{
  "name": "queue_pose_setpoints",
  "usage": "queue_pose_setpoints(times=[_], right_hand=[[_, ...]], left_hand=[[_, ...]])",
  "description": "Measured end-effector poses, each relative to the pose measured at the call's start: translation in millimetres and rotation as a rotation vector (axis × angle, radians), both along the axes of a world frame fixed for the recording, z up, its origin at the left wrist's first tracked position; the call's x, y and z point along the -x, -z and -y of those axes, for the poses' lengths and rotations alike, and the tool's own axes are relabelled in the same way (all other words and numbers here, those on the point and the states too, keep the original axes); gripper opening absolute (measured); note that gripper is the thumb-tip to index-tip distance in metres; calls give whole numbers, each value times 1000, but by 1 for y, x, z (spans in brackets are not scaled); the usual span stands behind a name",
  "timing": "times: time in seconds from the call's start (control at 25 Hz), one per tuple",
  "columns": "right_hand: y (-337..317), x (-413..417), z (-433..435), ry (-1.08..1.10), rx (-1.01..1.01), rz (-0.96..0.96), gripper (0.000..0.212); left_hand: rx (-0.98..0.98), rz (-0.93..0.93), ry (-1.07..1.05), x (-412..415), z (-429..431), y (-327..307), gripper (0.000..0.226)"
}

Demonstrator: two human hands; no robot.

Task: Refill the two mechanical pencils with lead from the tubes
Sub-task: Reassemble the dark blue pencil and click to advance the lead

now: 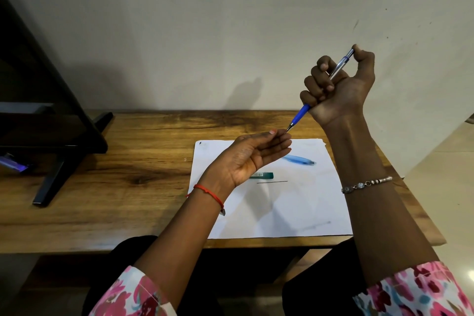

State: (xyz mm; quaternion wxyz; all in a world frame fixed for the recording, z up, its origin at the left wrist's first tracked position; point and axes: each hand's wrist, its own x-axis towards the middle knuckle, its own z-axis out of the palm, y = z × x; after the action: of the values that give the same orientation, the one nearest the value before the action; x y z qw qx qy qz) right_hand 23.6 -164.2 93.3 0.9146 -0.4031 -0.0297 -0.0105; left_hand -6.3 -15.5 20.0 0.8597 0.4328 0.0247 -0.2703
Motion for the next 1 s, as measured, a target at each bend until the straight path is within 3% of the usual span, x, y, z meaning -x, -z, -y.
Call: queue_pose_setpoints(times=[0.12, 0.2, 0.32, 0.4, 0.52, 0.8, 1.0], right_hand=[[4, -2, 1, 3, -14, -8, 56], [6, -2, 3, 16, -23, -19, 56], [9, -3, 6, 37, -38, -36, 55], [11, -3, 7, 39, -45, -42, 56], [15, -4, 8, 35, -58, -47, 56], [21, -7, 10, 35, -88, -50, 56], [22, -7, 11, 38, -99, -51, 57]], left_hand=[[-10, 12, -8, -2, -1, 2, 16], [-211, 124, 1, -2, 0, 6, 14], [-1127, 663, 96, -1, 4, 18, 13], [-1506, 964, 186, 1, 10, 25, 16], [-1603, 1111, 211, 1, 16, 35, 19], [-1688, 1229, 234, 1, 19, 44, 16], [-1663, 1210, 279, 3, 19, 39, 23]])
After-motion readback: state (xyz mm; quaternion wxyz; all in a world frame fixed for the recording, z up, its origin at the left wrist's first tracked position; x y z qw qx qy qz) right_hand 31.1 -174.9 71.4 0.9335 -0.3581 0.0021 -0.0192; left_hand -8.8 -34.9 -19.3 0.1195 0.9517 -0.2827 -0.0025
